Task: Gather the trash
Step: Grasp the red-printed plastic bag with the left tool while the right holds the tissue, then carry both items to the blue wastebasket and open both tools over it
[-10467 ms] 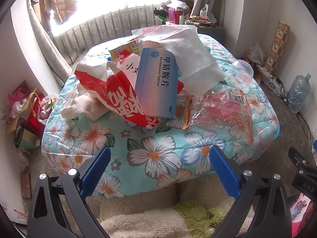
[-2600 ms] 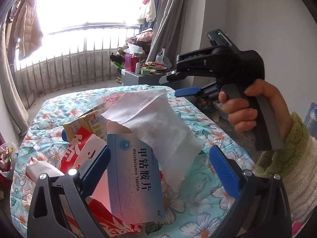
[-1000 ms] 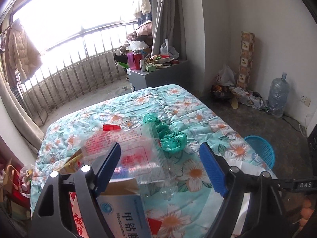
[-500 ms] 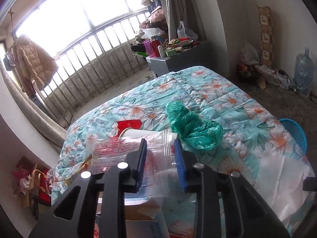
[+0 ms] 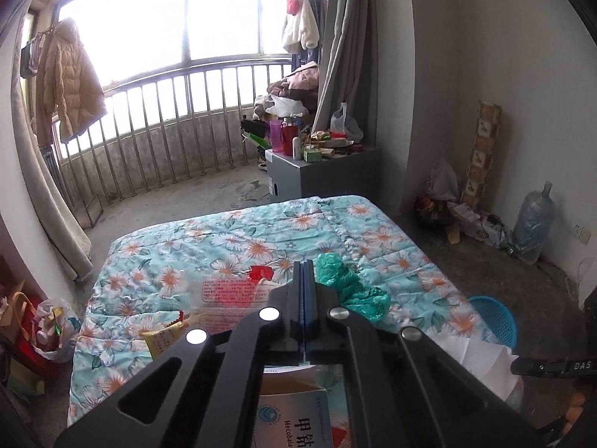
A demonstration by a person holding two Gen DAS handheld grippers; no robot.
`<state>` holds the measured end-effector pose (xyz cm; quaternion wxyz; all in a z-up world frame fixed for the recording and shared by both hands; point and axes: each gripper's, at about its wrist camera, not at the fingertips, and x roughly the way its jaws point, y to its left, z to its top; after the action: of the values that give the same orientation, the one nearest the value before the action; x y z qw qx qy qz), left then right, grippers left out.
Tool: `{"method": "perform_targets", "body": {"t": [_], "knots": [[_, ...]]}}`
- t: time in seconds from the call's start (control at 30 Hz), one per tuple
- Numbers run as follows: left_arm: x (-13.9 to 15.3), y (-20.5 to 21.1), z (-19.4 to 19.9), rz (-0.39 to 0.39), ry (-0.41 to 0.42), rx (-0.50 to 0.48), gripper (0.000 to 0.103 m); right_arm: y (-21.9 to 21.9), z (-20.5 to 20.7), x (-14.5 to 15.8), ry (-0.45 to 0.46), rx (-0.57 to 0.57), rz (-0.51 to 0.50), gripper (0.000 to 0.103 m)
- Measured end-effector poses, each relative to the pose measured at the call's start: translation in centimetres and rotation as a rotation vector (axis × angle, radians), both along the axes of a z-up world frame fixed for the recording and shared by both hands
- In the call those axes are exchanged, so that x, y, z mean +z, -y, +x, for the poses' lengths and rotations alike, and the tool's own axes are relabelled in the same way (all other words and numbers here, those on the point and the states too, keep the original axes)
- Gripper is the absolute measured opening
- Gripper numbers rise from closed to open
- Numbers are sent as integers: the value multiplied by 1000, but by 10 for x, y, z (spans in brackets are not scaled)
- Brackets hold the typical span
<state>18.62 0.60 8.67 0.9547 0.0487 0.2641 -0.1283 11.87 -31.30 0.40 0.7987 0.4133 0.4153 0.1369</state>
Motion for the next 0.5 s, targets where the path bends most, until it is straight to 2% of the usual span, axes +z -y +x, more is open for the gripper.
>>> {"method": "perform_targets", "body": {"t": [0.17,0.3,0.33,0.37,0.4,0.43,0.5], "knots": [[2,-4,-3,-28,-27,-36,0,-3,-1,12,25,-6,-17,0],[-10,0,-2,-14,-70,-42,1,-2,-1,12,20,-8,-12,0],[-12,2,-1,-6,-82,-50,4,-2,-2,12,23,-6,-12,0],[-14,3,0,2,-91,-55,9,-2,-3,13,25,-5,-15,0],[-17,6,2,18,-101,-59,23,-2,-4,13,25,-4,-18,0],[-20,10,5,37,-108,-60,43,-2,-4,13,26,-1,-18,0],[-28,19,13,104,-118,-49,60,-3,-3,12,23,0,-18,0]]}}
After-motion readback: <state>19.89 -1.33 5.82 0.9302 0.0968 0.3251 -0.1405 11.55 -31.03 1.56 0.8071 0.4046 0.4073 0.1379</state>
